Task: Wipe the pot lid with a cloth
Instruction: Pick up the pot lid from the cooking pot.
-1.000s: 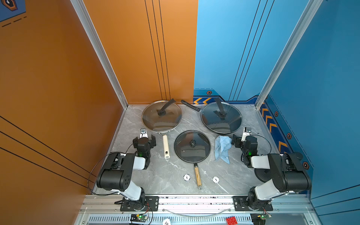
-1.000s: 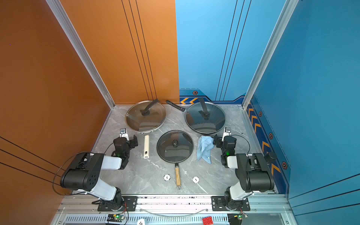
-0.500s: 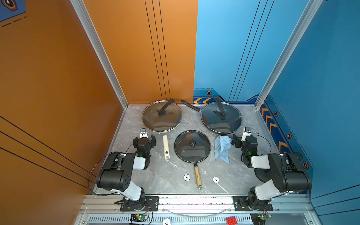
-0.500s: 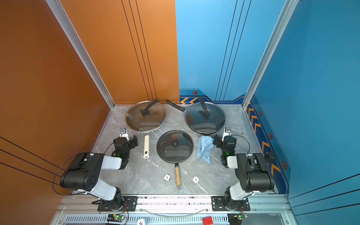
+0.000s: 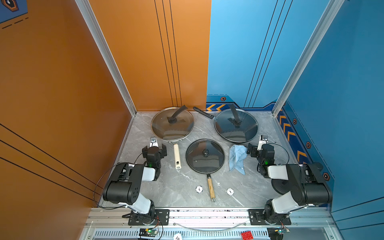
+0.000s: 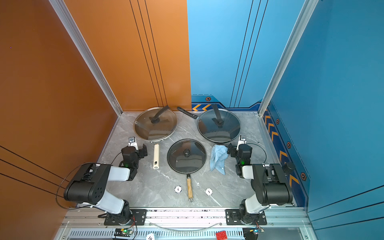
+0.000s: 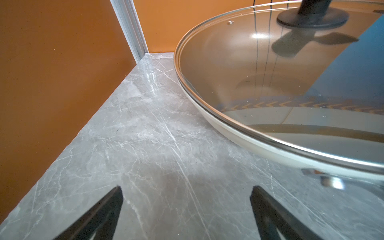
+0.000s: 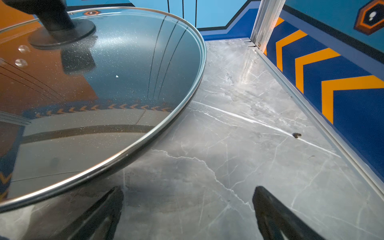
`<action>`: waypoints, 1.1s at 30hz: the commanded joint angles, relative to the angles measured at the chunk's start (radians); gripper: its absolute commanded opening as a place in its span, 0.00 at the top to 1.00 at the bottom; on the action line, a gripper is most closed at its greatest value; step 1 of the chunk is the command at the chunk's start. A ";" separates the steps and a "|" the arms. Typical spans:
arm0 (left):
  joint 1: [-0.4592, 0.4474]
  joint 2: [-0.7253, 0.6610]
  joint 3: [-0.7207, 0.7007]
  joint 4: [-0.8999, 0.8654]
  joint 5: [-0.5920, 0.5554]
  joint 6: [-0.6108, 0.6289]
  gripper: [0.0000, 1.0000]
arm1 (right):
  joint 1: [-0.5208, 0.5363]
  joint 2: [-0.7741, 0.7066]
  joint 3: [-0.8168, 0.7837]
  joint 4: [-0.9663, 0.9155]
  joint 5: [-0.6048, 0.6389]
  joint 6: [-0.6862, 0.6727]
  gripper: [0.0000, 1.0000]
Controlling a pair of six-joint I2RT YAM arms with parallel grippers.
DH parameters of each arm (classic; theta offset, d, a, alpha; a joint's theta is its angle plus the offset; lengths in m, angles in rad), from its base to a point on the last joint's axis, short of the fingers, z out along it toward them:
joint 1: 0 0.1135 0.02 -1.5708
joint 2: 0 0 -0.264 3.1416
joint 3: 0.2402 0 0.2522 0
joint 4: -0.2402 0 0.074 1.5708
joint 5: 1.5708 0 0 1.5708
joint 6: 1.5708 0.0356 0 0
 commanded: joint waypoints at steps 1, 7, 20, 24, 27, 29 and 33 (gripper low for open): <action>-0.048 -0.124 0.064 -0.146 -0.047 0.061 0.02 | 0.010 -0.094 0.191 -0.348 0.019 0.004 0.00; -0.110 -0.370 0.267 -0.521 -0.063 -0.027 0.02 | 0.066 -0.224 0.433 -0.679 -0.027 0.238 0.00; -0.362 -0.167 1.001 -0.994 0.095 -0.481 0.02 | 0.359 -0.223 0.751 -0.895 0.008 0.672 0.00; -0.467 -0.059 1.163 -1.072 0.131 -0.588 0.02 | 0.412 -0.180 0.909 -1.019 0.006 0.645 0.00; -0.487 -0.024 1.182 -1.048 0.240 -0.600 0.02 | 0.419 -0.199 0.854 -0.920 0.034 0.691 0.00; -0.469 -0.022 1.117 -0.964 0.300 -0.638 0.02 | 0.382 -0.206 0.805 -0.913 0.003 0.754 0.00; -0.347 0.002 1.006 -0.863 0.483 -0.816 0.02 | 0.251 -0.185 0.706 -0.697 -0.190 0.874 0.00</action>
